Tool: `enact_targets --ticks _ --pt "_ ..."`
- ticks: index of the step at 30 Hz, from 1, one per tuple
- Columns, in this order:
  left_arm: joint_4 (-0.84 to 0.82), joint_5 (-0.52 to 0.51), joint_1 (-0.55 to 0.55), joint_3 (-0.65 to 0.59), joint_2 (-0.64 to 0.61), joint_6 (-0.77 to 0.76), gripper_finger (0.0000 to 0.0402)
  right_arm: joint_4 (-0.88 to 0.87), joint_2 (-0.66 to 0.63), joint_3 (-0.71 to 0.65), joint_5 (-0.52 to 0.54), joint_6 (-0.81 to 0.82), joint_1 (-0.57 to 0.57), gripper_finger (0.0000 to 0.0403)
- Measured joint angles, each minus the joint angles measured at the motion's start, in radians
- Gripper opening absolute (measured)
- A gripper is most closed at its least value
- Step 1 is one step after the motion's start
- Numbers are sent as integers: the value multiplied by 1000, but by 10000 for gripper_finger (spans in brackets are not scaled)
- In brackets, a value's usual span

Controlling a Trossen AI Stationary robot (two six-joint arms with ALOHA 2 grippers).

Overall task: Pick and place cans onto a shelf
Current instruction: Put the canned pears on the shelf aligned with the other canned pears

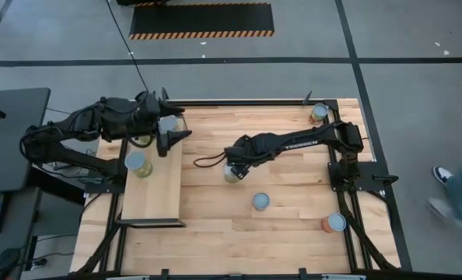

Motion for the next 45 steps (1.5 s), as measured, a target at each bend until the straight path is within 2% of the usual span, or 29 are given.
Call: enact_targets --ticks 4,10,14,19,24,30,36,40,45 --pt "-14 -1 -16 0 -3 -2 389 52 0 4 -57 0 7 374" --pt "-73 0 -46 0 2 -16 389 19 -31 55 -119 -16 39 374" --pt "-150 16 -68 0 2 -20 389 -77 -147 65 -59 5 73 374" --pt "-174 116 -100 0 12 -16 389 -229 -333 66 57 59 121 374" --pt "-199 139 -121 0 119 11 389 -222 -496 66 130 55 163 374" --pt "-155 140 -136 -1 291 21 389 -196 -599 66 218 56 183 374" --pt "-85 116 -134 -1 442 55 389 -197 -604 66 222 52 184 374" --pt "-82 123 -121 -1 527 -19 389 -205 -588 66 198 43 183 374" --pt "-64 108 -113 -1 595 -13 389 -213 -563 64 204 40 183 374"
